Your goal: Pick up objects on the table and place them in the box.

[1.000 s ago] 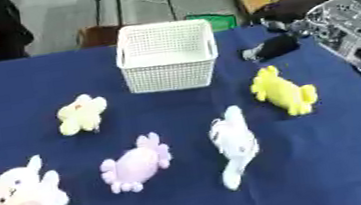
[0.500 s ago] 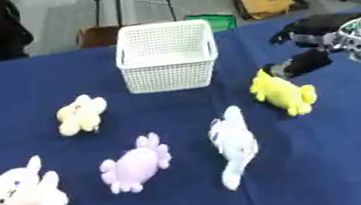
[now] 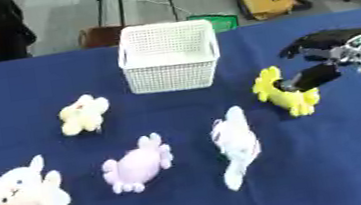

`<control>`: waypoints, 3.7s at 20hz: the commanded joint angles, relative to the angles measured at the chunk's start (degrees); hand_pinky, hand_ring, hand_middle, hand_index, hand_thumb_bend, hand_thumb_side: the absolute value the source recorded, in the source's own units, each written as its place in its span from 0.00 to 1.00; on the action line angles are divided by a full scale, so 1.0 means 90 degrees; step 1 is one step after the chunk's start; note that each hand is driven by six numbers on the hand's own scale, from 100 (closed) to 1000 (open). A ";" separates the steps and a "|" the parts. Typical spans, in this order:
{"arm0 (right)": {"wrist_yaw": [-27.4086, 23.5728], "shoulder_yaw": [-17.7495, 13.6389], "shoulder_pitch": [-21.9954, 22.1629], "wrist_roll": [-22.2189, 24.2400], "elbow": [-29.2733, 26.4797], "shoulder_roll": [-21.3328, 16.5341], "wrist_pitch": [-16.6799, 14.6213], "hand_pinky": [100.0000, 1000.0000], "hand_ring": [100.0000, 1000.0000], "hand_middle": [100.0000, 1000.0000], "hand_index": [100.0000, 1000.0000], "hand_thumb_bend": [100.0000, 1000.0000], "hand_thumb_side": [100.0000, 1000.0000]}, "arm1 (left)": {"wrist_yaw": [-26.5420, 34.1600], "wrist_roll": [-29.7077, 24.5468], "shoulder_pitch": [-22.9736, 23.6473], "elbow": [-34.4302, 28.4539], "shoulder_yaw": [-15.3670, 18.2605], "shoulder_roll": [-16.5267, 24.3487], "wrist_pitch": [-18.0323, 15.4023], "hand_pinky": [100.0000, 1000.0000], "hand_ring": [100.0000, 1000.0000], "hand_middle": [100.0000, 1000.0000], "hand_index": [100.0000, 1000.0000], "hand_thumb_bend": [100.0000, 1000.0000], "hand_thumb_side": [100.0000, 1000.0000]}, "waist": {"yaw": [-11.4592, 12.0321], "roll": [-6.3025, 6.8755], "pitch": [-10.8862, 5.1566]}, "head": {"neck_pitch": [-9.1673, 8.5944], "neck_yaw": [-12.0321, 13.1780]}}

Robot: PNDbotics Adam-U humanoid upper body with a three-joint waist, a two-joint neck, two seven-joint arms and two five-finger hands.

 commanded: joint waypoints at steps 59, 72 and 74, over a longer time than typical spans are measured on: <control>0.0584 -0.0100 -0.0375 -0.0830 0.0101 0.0177 0.0199 0.88 0.77 0.30 0.46 0.00 0.61 | 0.0064 0.0389 -0.0081 -0.0114 -0.0021 0.0071 -0.0350 0.76 0.86 0.86 0.86 0.00 0.67 | -0.0060 -0.0046 -0.0097 | -0.0068 -0.0008; 0.0857 -0.0168 -0.1348 -0.0627 -0.0595 0.0425 0.0341 0.88 0.76 0.26 0.42 0.00 0.67 | 0.0059 0.0380 -0.0029 -0.0114 -0.0037 0.0097 -0.0334 0.76 0.86 0.86 0.86 0.00 0.66 | -0.0047 -0.0084 -0.0166 | -0.0049 0.0000; 0.0949 -0.0183 -0.1622 -0.0621 -0.0536 0.0633 0.0343 0.88 0.76 0.26 0.42 0.00 0.68 | 0.0065 0.0372 -0.0023 -0.0114 -0.0047 0.0099 -0.0336 0.76 0.86 0.86 0.86 0.00 0.66 | -0.0028 -0.0082 -0.0183 | -0.0048 -0.0021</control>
